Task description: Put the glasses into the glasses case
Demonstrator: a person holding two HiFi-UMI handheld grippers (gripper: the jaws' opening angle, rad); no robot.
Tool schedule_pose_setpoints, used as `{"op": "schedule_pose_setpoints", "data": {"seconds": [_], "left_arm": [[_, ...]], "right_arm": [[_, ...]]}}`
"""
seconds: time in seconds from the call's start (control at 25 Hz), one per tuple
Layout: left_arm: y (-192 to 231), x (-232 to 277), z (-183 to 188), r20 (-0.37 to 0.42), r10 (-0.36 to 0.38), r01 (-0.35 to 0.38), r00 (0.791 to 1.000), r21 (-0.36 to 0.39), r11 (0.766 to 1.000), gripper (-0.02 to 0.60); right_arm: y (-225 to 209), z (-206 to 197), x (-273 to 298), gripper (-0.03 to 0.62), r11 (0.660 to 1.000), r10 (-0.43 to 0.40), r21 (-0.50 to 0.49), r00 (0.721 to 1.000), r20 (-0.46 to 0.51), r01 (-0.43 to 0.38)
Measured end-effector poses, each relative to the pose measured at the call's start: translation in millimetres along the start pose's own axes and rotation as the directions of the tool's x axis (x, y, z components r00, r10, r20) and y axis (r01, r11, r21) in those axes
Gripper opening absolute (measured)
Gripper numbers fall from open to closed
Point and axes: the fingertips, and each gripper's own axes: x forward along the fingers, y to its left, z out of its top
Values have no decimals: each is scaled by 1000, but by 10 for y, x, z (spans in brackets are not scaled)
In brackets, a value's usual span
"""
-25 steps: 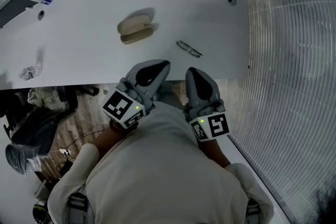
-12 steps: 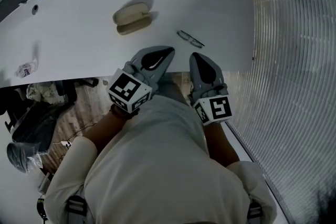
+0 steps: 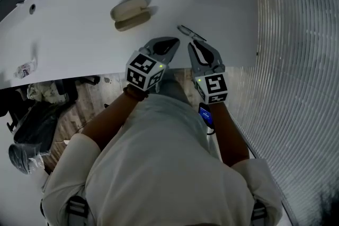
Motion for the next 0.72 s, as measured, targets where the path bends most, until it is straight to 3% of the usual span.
{"op": "schedule_pose_setpoints", "data": {"seconds": [0.48, 0.72], "left_arm": [[372, 528, -546, -131, 21, -27, 991, -46, 999, 2], [486, 727, -693, -176, 30, -40, 984, -52, 998, 2]], "right_arm": [[-311, -751, 535, 101, 985, 18, -166, 978, -208, -53], [-435, -1143, 745, 156, 954, 34, -264, 928, -370, -140]]}}
